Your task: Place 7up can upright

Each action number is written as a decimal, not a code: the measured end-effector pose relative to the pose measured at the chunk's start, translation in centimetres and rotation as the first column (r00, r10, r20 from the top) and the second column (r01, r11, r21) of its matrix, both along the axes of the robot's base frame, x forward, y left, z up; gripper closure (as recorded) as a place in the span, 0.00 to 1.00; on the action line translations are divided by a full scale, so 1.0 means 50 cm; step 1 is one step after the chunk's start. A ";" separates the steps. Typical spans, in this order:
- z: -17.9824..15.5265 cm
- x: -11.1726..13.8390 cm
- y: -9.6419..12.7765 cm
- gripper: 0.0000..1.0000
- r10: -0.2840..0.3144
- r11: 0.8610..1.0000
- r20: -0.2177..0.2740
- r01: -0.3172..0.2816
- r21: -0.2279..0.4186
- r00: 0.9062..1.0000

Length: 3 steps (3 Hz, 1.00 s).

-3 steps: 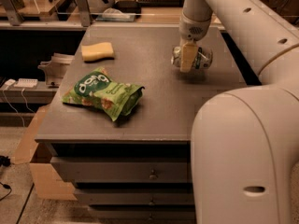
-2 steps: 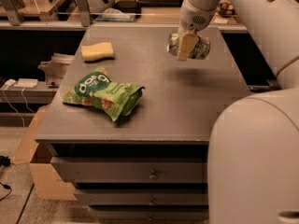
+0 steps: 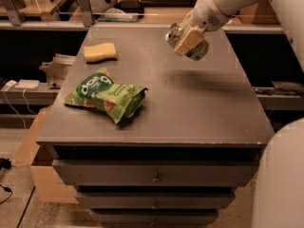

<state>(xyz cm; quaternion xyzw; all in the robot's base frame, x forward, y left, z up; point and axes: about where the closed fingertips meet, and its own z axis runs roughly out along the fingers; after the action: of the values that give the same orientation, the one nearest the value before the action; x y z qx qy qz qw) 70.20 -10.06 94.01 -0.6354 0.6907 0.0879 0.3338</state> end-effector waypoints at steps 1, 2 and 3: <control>0.007 -0.007 0.009 1.00 0.008 0.999 -0.003 -0.007 0.048 1.000; -0.001 -0.003 0.010 1.00 -0.004 0.996 -0.005 0.004 0.091 1.000; 0.003 0.008 0.004 1.00 -0.041 0.966 0.011 0.036 0.256 0.999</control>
Offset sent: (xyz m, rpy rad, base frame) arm -0.0031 0.0005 0.0036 0.1721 -0.0064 -0.0261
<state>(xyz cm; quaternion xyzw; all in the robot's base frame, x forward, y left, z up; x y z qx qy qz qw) 70.59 -9.85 94.17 -0.5743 0.6830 0.1646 0.4203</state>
